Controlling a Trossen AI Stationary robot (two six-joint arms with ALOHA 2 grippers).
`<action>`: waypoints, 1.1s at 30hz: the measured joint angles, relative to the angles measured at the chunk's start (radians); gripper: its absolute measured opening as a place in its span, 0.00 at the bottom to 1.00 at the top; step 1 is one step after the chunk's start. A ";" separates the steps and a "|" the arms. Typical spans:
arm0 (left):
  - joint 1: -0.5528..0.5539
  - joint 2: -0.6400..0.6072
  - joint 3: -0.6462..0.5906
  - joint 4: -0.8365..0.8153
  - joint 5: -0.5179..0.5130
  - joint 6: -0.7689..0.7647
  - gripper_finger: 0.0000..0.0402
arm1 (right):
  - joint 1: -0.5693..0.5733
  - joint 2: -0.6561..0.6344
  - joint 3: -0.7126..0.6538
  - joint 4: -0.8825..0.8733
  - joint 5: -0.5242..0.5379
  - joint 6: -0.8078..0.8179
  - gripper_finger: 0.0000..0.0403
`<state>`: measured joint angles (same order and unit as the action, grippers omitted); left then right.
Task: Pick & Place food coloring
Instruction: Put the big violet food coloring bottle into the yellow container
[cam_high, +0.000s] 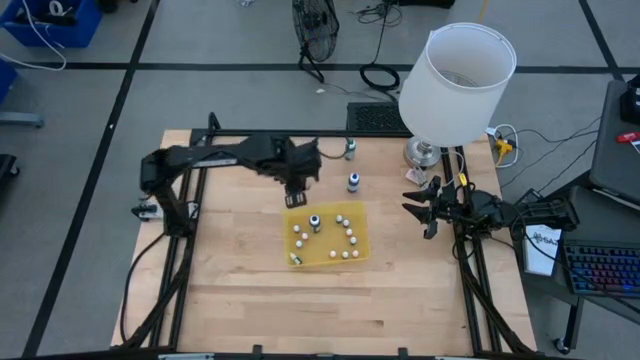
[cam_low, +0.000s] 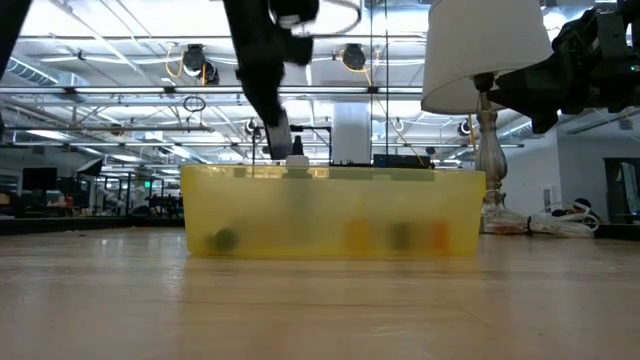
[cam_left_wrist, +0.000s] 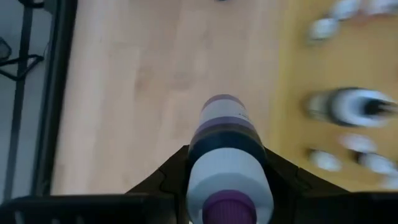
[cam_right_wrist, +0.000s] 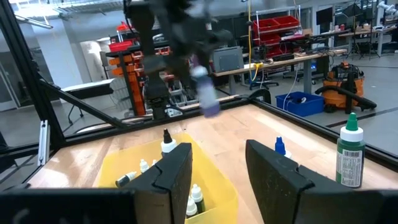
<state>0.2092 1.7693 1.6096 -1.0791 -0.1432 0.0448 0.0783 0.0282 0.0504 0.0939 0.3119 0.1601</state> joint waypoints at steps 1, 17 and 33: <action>-0.026 -0.023 0.000 -0.011 -0.002 -0.024 0.33 | 0.000 0.000 0.000 0.000 0.000 0.000 0.35; -0.472 -0.014 0.000 0.048 -0.067 -0.154 0.33 | 0.000 0.000 0.000 0.000 0.000 0.000 0.35; -0.422 0.202 -0.001 0.083 0.093 -0.125 0.33 | 0.000 0.000 0.000 0.000 0.000 0.000 0.35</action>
<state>-0.2124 1.9713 1.6089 -0.9966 -0.0500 -0.0798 0.0784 0.0284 0.0503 0.0940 0.3119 0.1602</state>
